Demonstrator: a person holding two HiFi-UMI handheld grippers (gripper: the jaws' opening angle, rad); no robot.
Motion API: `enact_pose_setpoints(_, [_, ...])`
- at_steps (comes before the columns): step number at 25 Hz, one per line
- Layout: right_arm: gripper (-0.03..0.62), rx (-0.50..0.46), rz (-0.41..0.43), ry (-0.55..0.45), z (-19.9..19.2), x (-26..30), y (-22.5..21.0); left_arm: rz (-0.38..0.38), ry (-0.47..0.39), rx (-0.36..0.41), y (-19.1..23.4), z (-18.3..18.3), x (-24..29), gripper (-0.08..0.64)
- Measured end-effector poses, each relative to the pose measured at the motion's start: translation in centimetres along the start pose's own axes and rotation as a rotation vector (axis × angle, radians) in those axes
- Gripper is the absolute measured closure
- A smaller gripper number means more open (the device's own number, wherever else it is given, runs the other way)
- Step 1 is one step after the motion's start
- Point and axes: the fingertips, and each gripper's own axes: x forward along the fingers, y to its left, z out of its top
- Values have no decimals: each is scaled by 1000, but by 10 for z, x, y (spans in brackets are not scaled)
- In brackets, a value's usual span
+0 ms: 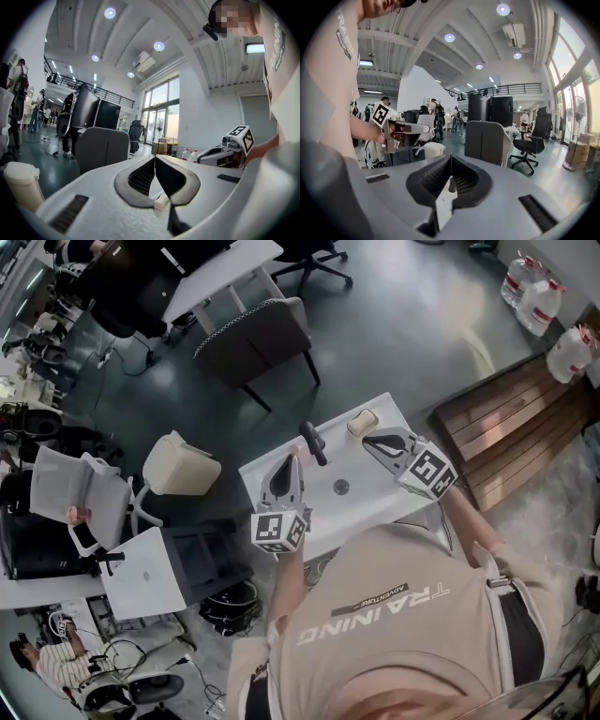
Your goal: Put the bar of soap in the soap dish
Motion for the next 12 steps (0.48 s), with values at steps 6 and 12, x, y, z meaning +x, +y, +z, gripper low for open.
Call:
enact_pose_setpoints(6, [577,42,-92,-69,9,-12,-12,7,-48,11,-3,23,-5,549])
enact_pose_setpoints(12, [577,52,-142,-131,34,-25,-18,16,-96,32,-5,40,-11,549])
